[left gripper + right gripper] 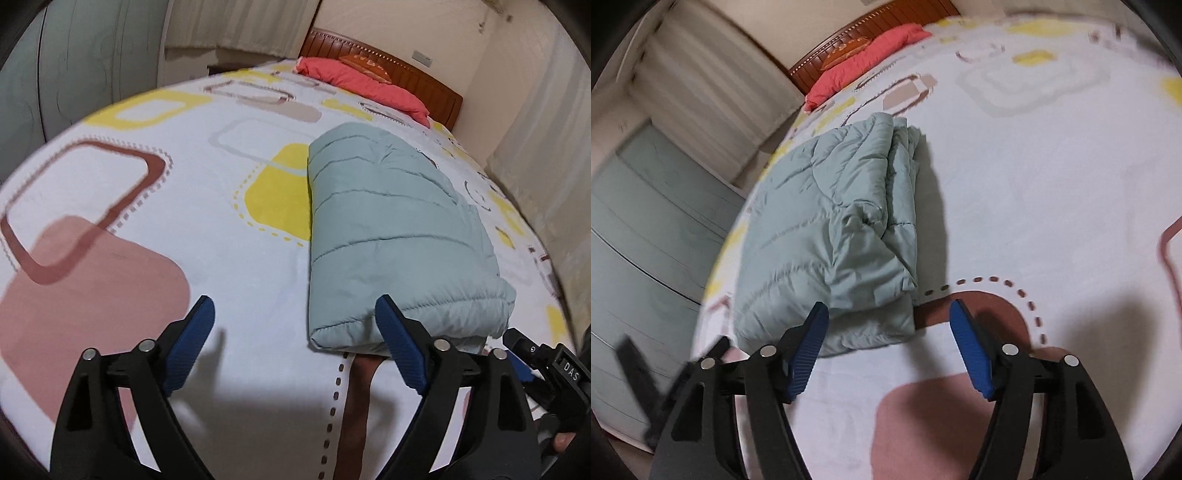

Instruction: Fold large clothes

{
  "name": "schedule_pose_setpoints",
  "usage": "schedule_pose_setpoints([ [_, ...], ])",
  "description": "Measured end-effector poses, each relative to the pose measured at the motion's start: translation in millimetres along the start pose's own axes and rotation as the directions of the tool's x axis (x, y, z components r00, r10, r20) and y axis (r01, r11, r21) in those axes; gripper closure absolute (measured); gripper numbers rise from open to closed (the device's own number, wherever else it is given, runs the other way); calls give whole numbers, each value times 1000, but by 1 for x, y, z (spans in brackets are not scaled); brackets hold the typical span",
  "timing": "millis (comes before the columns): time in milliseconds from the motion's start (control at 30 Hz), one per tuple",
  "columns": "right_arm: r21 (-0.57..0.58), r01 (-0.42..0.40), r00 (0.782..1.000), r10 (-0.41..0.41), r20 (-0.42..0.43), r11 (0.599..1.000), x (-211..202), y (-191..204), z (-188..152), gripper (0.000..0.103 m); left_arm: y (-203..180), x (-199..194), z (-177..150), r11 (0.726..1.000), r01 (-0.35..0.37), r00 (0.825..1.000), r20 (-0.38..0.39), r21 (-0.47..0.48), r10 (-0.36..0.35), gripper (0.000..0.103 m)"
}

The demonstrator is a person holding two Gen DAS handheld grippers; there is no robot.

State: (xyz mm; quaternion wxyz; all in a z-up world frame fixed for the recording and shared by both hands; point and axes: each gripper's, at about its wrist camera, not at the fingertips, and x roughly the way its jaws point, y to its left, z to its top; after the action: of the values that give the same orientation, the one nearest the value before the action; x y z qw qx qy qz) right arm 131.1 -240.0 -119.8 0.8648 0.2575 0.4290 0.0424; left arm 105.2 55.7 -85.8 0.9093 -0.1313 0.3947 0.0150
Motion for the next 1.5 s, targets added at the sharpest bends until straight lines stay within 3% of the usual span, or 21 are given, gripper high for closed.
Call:
schedule_pose_setpoints([
  [233,-161,156,987,-147,67,975,-13,28,-10,26,-17,-26,-1,994,-80,995,65,79,75,8],
  [533,-255,227,965,-182,188,940,-40,62,-9,25,-33,-60,1,985,-119,985,142,125,101,7],
  [833,-291,236,954,-164,251,927,-65,83,-9,25,-44,-84,3,985,-103,980,184,135,77,2],
  [1500,-294,228,953,-150,264,928,-68,88,-11,25,-47,-89,3,987,-90,981,184,133,65,2],
])
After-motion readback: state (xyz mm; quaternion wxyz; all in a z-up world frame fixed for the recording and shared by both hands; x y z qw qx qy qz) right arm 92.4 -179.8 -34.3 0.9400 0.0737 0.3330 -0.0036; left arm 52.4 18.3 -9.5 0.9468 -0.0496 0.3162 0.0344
